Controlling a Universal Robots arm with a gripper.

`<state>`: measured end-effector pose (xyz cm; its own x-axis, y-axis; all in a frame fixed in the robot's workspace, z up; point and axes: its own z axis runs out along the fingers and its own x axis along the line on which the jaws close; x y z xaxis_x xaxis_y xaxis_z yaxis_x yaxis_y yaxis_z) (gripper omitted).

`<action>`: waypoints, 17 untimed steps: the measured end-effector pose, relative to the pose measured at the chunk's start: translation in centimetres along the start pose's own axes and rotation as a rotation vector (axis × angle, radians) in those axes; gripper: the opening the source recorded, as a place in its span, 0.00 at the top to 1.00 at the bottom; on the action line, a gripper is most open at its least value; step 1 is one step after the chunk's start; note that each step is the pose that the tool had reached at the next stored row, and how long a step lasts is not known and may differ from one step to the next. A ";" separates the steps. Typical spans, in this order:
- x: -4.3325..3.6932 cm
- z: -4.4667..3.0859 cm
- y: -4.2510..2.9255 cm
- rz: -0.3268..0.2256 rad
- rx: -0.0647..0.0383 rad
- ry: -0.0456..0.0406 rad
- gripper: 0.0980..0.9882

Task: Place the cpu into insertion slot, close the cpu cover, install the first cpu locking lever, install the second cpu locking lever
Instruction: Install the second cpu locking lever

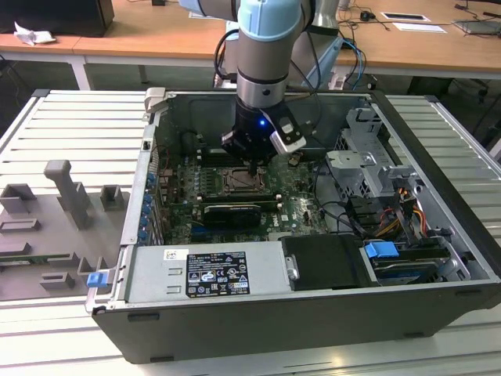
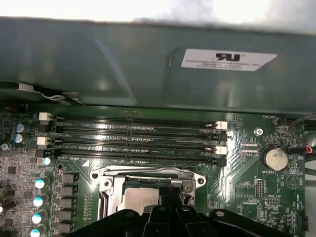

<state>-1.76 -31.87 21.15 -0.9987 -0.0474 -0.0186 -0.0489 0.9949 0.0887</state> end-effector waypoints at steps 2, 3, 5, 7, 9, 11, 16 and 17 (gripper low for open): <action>0.00 -0.01 -0.11 0.000 0.000 0.0000 0.99; 0.01 -0.01 -0.17 0.000 0.000 0.0000 0.99; 0.02 -0.03 -0.34 0.000 0.000 -0.0001 0.99; 0.02 -0.04 -0.47 0.000 0.000 -0.0001 0.99; 0.03 -0.06 -0.64 0.000 0.000 -0.0001 0.99; 0.04 -0.06 -0.74 0.000 0.000 -0.0001 0.99; 0.05 -0.09 -1.02 0.000 0.000 0.0000 0.99; 0.05 -0.10 -1.07 0.000 0.000 -0.0001 0.99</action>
<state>-1.76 -32.94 21.15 -0.9987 -0.0474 -0.0186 -0.0489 0.9948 0.0889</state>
